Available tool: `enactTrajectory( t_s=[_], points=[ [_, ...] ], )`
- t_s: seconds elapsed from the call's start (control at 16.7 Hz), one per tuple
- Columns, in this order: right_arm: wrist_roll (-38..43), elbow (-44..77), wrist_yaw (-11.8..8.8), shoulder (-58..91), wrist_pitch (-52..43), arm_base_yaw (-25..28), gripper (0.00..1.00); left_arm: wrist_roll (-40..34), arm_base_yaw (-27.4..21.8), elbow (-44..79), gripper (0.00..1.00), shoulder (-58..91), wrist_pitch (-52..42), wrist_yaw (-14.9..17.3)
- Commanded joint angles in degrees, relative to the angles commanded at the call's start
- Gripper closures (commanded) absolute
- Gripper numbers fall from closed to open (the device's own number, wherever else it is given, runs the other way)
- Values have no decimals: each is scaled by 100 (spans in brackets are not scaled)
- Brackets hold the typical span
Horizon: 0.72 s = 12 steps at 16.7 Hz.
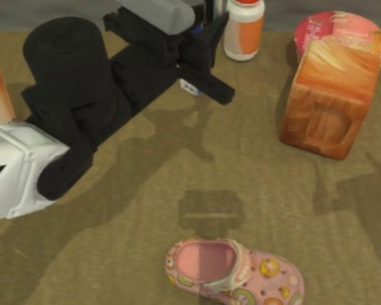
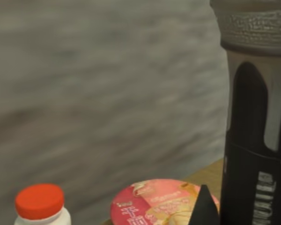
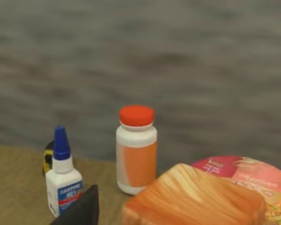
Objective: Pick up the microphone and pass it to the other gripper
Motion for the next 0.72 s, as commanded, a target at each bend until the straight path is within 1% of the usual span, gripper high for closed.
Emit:
enactTrajectory(
  t_s=[0.24, 0.42, 0.6, 0.72],
  points=[
    [-32, 1085, 181, 1934, 555, 1111, 0, 0, 0, 0, 100, 0, 0, 0],
    [-55, 1800, 294, 3051, 930, 1824, 0, 0, 0, 0, 100, 0, 0, 0],
    [-78, 2333, 375, 3773, 1224, 2328, 0, 0, 0, 0, 100, 0, 0, 0],
    [-89, 2522, 403, 4019, 1332, 2497, 0, 0, 0, 0, 100, 0, 0, 0]
  ],
)
